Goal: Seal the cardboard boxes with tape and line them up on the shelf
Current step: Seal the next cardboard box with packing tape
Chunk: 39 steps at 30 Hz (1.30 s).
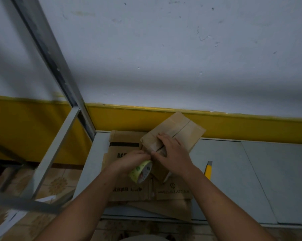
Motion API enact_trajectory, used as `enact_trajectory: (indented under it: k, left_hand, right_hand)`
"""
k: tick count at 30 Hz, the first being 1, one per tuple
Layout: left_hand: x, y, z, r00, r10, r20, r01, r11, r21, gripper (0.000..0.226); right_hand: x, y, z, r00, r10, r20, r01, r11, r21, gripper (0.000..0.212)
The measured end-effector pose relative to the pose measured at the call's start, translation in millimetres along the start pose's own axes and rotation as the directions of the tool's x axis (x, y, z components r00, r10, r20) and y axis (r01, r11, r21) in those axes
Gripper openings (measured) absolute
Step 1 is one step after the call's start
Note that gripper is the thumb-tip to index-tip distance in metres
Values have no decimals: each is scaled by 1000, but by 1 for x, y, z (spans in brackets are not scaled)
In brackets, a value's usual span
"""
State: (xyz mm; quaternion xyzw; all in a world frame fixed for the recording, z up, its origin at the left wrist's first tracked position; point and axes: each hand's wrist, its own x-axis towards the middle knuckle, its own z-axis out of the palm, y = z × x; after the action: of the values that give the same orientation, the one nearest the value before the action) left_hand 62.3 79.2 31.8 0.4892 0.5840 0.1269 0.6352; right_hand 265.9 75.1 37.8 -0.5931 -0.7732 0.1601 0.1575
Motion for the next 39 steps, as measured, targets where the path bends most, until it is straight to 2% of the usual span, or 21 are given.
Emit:
enact_trajectory:
  k: [3,6,8,11,19,21,22,24,25,27,28,29,30,33,35,37,39]
  left_hand:
    - [-5,1,-2,998,-69,6,66,981,182,51]
    - [-5,-8,-1,997,-82,15,79,986,149,69]
    - [-5,-11,3,999,-30,12,29,996,82,69]
    - [-7,-9,10,999,43,-5,-43,994,102,66]
    - [0,-7,19,999,33,-37,-30,996,82,46]
    - [3,-9,20,999,31,-22,-30,999,33,43]
    - [8,-12,20,1000,26,-12,-26,999,26,44]
    - [16,-16,20,1000,27,-7,-27,999,45,55]
    - [18,-17,20,999,37,-5,-37,998,46,66]
    - [22,-18,22,999,34,3,-34,999,35,89]
    - [21,-18,23,999,32,6,-33,999,27,90]
    - [21,-19,23,999,31,13,-31,999,10,86]
    - [22,-21,22,1000,22,13,-22,1000,-12,83]
    - [28,-26,19,1000,-11,17,12,999,-47,91]
    - [26,-25,18,999,-23,22,25,997,-74,83]
    - [22,-24,19,999,-30,29,33,993,-117,72]
    - [21,-23,20,999,-36,35,39,994,-105,64]
  right_hand:
    - [1,2,1,1000,1,-13,-1,1000,1,73]
    - [2,2,0,1000,-1,-18,1,1000,5,73]
    - [2,2,-1,1000,-6,-29,6,1000,10,73]
    - [0,7,-1,999,-7,-40,10,997,78,71]
    - [-12,24,-7,981,-1,-192,62,949,310,48]
    - [-26,35,-9,930,92,-355,41,936,349,38]
    - [-37,44,-8,879,194,-435,-14,923,385,33]
    - [-61,71,-2,724,493,-483,-219,828,516,29]
    - [-71,87,3,637,644,-424,-363,736,572,36]
    - [-87,119,17,495,851,-178,-683,507,526,72]
    - [-93,131,26,445,893,-68,-788,427,445,90]
    - [-98,140,34,420,908,0,-842,389,374,101]
    - [-102,145,42,414,910,33,-864,382,327,104]
    - [-107,160,66,408,910,68,-878,371,303,92]
    - [-110,169,79,402,912,75,-885,367,288,80]
    - [-109,178,81,441,895,66,-872,410,269,57]
    - [-108,178,70,462,885,63,-842,416,344,25]
